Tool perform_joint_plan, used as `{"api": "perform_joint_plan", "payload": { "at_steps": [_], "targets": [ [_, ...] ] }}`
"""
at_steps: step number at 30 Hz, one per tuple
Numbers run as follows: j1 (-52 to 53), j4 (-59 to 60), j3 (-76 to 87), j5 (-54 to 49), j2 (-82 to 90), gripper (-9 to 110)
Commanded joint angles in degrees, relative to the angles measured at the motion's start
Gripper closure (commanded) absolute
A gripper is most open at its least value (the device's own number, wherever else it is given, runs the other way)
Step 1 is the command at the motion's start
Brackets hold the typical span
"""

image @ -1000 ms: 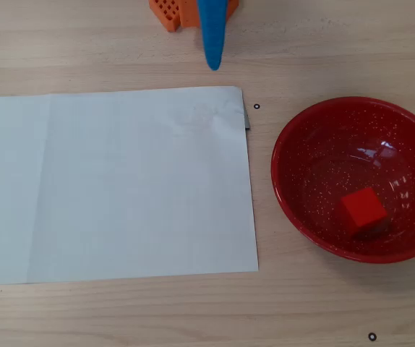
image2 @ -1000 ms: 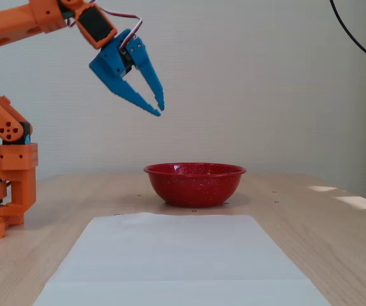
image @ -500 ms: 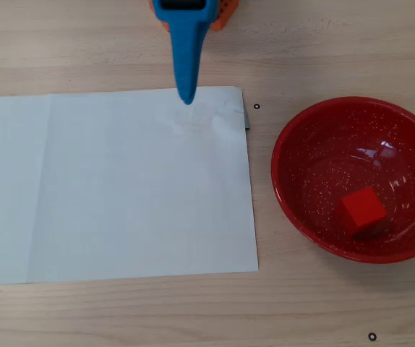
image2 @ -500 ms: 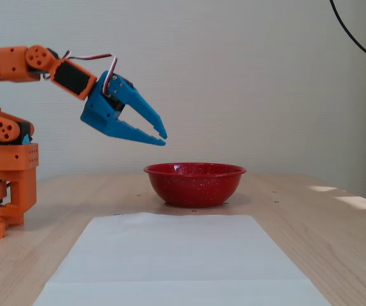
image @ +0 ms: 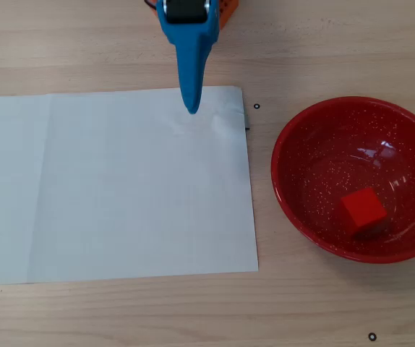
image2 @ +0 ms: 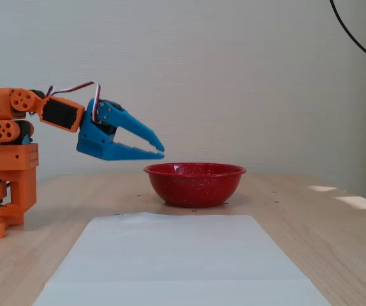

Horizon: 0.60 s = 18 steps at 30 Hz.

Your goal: Grasp the red cube and put it in the red bowl

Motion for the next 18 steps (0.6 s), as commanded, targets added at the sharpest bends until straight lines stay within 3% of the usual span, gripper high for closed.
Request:
{"api": "perform_joint_plan", "payload": {
  "at_steps": [1,10,18],
  "targets": [
    [1.1,5.3,1.4,0.1,3.1,101],
    [1.4,24.7,1.4,0.8,4.0,101],
    [0.9,30.2,1.4,0.6,4.0,101]
  ]
}}
